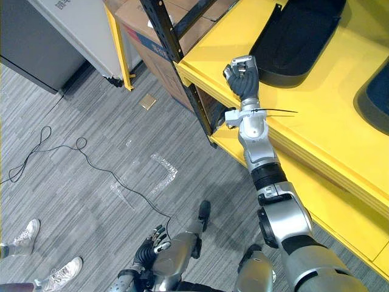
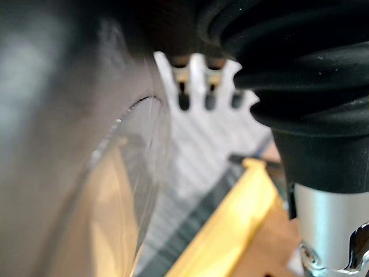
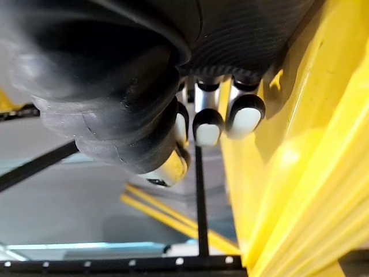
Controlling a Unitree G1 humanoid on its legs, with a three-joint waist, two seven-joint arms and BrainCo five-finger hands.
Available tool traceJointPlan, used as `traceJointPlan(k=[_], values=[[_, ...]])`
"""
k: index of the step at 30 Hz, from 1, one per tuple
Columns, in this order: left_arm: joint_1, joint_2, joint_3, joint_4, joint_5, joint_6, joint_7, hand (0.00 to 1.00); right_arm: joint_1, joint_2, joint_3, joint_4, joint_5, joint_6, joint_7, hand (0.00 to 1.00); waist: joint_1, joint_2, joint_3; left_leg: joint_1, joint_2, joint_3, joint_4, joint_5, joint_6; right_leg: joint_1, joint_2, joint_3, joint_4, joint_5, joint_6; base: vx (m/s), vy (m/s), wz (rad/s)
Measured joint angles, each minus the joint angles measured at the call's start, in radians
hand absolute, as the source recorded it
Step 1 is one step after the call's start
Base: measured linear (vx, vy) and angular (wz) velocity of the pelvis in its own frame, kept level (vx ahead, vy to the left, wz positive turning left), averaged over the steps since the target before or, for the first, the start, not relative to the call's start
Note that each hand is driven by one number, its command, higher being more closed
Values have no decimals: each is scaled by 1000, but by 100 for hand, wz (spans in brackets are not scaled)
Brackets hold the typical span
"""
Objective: Walk over and take plastic housings, then place them on the shelf
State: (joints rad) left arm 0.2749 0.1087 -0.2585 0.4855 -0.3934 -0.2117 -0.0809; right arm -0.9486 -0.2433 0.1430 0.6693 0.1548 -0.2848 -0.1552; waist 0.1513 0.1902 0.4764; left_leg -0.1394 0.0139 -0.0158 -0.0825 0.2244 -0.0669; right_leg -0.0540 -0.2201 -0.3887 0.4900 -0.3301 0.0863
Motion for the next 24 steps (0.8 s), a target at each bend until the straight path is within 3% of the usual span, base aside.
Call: traceJointPlan(k=[6,7,12,17,20,24], values=[[0,2,3,-1,7,-1,-1,0,32,-5,56,-50,69,7,116,100,-2,-2,0,14,19,18,0,-11,2,25,26,10,-52,31,0,-1,-3,-11],[0,2,3,-1,8,-1,0,0,45,-4,63,-87,70,5,136,0,-3,-2,0,14,22,22,0,-14,3,27,31,12,-63,39,-1,5,11,-10],[0,3,7,6,17,-2,1,0,145,13,60,-343,72,-15,131,0,-11,-13,-3,32,22,32,-1,-22,11,61,36,14,-101,59,8,46,15,-5],[4,28,18,8,21,0,14,0,256,75,37,-533,52,0,69,0,-45,-78,-33,58,26,72,-1,-37,15,91,45,46,-161,87,15,59,14,-22],[4,41,18,8,28,2,19,0,285,80,11,-544,-41,48,-33,0,-60,-101,-49,80,31,92,-5,-47,14,116,55,64,-197,107,18,24,3,-19],[3,40,15,16,49,2,29,0,314,93,-15,-544,-94,78,-206,0,-58,-105,-68,88,43,112,-5,-53,13,126,70,84,-235,132,17,-5,5,-18]])
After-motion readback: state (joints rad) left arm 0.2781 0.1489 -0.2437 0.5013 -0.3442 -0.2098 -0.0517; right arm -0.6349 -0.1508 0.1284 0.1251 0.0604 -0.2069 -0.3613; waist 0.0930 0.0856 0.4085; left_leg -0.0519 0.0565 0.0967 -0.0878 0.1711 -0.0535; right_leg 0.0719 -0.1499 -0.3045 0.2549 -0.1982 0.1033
